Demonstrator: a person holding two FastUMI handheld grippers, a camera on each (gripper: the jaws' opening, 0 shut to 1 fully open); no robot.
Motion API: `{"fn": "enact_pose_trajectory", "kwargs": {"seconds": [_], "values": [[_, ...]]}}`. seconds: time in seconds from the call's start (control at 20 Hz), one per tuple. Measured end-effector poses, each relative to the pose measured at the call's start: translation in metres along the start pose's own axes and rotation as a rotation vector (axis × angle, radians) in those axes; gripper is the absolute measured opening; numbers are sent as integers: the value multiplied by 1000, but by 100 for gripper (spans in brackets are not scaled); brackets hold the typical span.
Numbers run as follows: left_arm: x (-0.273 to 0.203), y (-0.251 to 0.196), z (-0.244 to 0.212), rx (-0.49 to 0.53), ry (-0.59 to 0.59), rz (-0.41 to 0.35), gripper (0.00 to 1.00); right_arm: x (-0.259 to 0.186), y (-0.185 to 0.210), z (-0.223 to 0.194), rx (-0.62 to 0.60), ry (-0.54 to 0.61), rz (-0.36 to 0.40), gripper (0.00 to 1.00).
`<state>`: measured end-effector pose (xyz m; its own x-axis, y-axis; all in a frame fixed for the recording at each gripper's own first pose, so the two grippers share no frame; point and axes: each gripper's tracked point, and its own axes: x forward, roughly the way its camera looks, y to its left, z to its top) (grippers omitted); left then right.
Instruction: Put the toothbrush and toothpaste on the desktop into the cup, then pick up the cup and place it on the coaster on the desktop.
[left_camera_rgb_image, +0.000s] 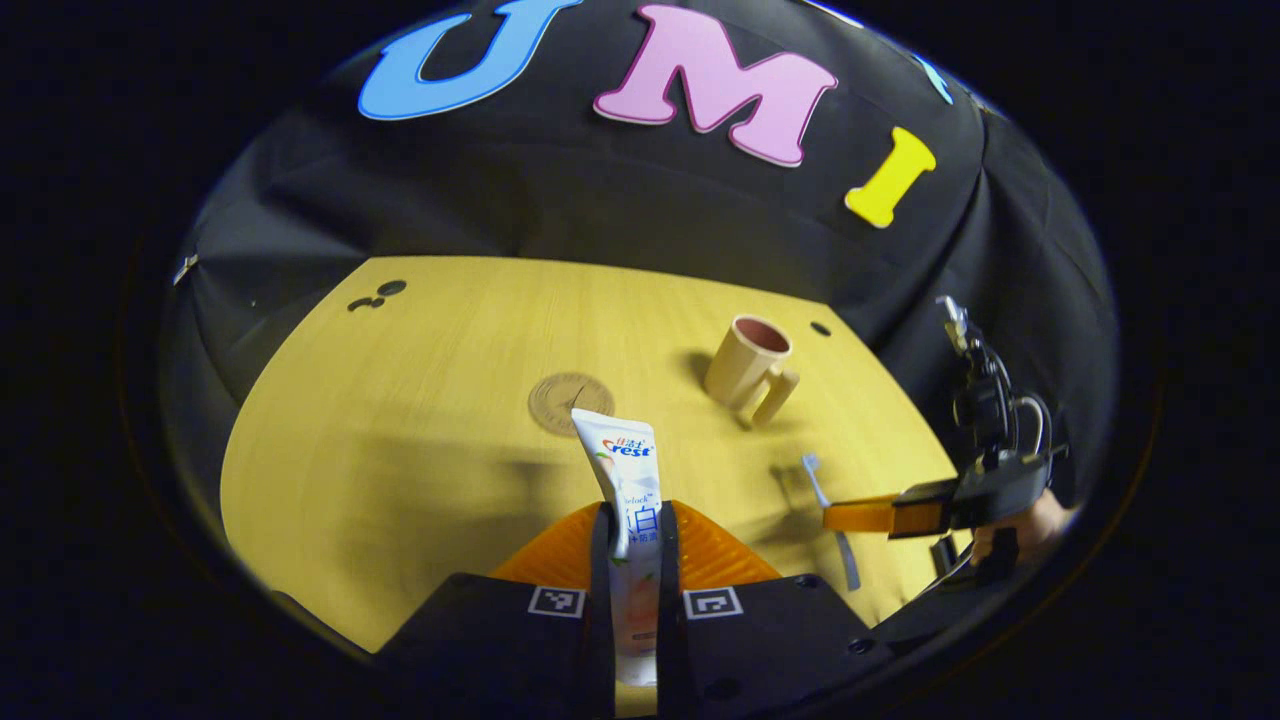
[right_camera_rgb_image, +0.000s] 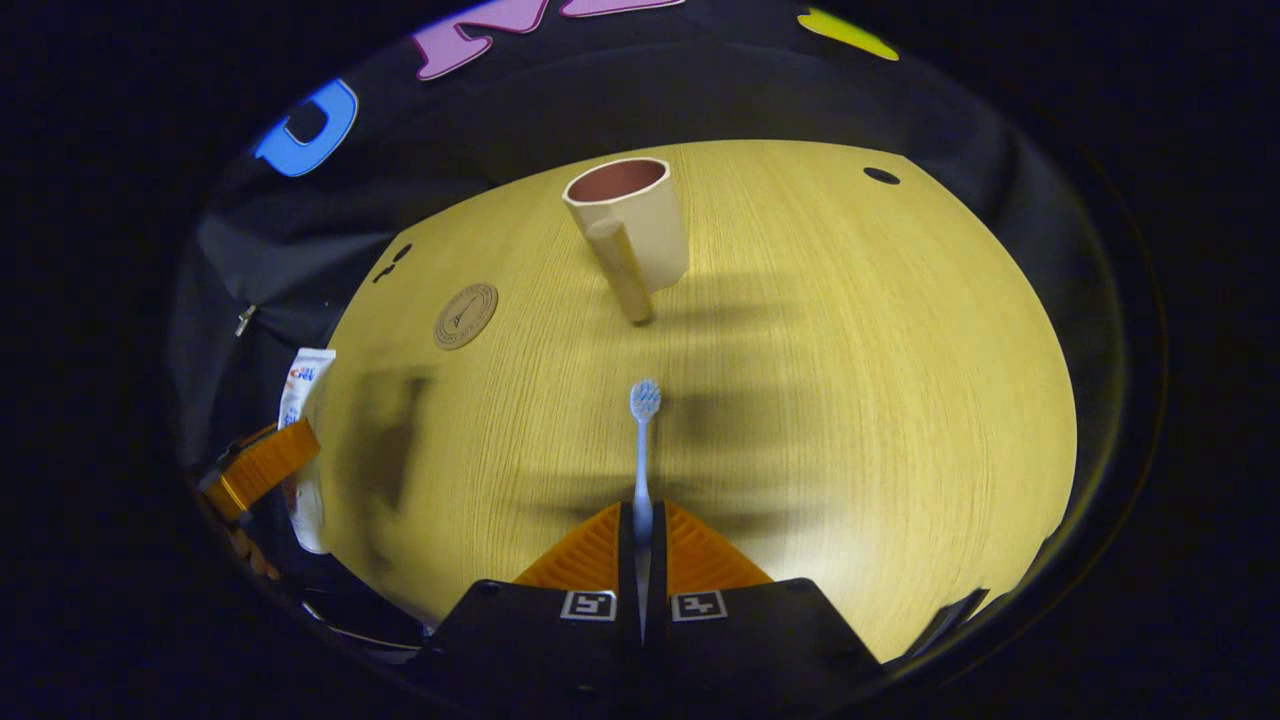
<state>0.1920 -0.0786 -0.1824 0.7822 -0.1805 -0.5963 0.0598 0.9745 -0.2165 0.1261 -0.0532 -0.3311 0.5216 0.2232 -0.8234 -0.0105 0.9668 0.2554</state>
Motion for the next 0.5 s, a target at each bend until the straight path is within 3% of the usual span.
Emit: {"fn": "enact_pose_trajectory", "kwargs": {"seconds": [0.3,0.5], "values": [[34,-66,119,30,-201,-77,21,-22,-43,39,-2,-53,42,5],[71,-110,172,39,-321,-136,21,-28,-71,60,-17,-76,56,5]]}}
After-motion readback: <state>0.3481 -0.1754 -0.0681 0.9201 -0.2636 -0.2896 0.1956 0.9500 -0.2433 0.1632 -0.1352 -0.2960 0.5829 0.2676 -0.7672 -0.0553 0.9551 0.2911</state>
